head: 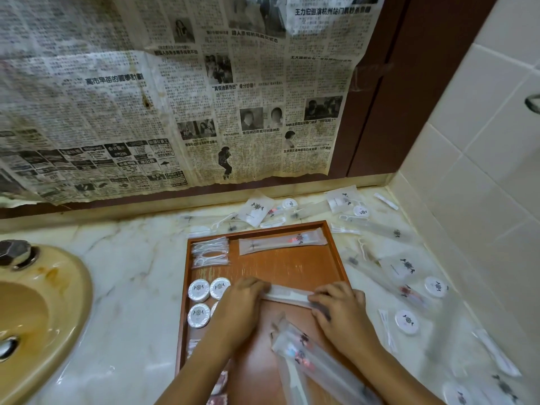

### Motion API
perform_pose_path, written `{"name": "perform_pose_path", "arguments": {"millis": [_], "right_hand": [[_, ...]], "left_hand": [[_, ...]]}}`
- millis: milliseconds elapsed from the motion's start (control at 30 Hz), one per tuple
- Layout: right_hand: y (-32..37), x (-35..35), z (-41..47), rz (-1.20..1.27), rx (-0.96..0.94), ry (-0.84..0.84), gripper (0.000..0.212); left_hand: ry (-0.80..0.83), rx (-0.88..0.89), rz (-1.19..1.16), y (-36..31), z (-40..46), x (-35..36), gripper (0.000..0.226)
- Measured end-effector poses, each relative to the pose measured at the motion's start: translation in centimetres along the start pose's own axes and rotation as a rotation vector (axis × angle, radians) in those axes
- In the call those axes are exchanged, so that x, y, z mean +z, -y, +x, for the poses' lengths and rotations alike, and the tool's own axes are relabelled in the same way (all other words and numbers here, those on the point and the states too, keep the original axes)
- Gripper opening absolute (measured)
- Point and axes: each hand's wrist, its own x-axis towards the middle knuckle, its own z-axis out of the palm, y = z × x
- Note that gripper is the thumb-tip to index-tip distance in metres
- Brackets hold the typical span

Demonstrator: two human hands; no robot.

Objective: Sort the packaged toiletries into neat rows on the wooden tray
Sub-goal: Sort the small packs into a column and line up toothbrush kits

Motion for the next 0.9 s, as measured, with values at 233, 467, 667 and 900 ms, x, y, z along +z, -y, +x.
{"name": "perform_pose_path", "arguments": {"millis": [233, 467, 667, 900], "right_hand": [[0.3, -0.5, -3.8, 0.040, -0.003, 0.055, 0.023], [0.4, -1.4, -6.8, 0.145, 0.010, 0.074, 0.020], [0.6, -2.1, -8.4, 0.155, -0.006, 0.272, 0.038], [2.6, -2.4, -7.1, 0.488, 0.205, 0.331, 0.018]], "left_hand": [[0.053, -0.054, 0.015, -1.8, -3.3, 0.8, 0.035], [0.055, -0.246, 0.001, -5.1, -4.9, 0.9, 0.045], [0.162, -0.342, -0.075, -5.2, -5.3, 1.4, 0.014], [0.043, -0.399, -0.401, -6.2, -4.7, 0.4, 0.018]]}}
